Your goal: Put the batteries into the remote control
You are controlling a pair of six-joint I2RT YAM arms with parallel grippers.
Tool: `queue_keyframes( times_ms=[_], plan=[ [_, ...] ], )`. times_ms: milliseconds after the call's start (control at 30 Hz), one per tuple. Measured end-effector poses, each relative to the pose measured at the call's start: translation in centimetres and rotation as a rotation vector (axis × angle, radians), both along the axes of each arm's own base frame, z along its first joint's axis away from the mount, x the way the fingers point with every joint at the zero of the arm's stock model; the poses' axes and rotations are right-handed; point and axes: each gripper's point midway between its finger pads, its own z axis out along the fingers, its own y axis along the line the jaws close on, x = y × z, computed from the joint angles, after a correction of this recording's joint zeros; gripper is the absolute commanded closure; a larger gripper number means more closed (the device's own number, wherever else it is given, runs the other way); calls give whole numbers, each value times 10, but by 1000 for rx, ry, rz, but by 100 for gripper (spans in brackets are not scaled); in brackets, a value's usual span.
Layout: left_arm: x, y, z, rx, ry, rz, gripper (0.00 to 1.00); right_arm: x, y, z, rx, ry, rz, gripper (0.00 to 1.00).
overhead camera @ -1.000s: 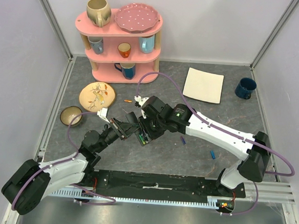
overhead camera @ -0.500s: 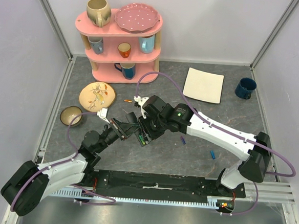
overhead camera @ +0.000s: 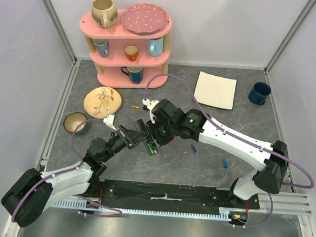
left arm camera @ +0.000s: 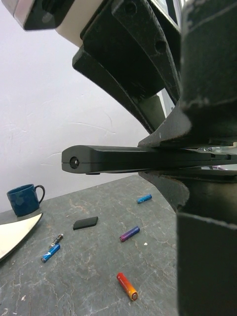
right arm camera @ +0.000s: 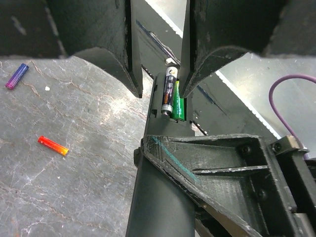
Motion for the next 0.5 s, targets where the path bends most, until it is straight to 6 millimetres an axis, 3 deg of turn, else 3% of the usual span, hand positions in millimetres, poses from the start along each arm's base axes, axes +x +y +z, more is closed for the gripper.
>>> queue_keyframes(
  times_ms=[100, 200, 367, 500],
  plan=[
    [0, 0, -1, 2, 2, 0, 98, 3, 0, 10, 30, -29, -9, 57],
    [0, -2, -5, 9, 16, -6, 98, 9, -2, 40, 117, -109, -32, 57],
    [-3, -7, -11, 7, 42, -46, 98, 18, -24, 86, 278, -275, -103, 58],
    [-7, -12, -13, -7, 63, -85, 98, 16, -43, 73, 337, -305, -128, 43]
  ],
)
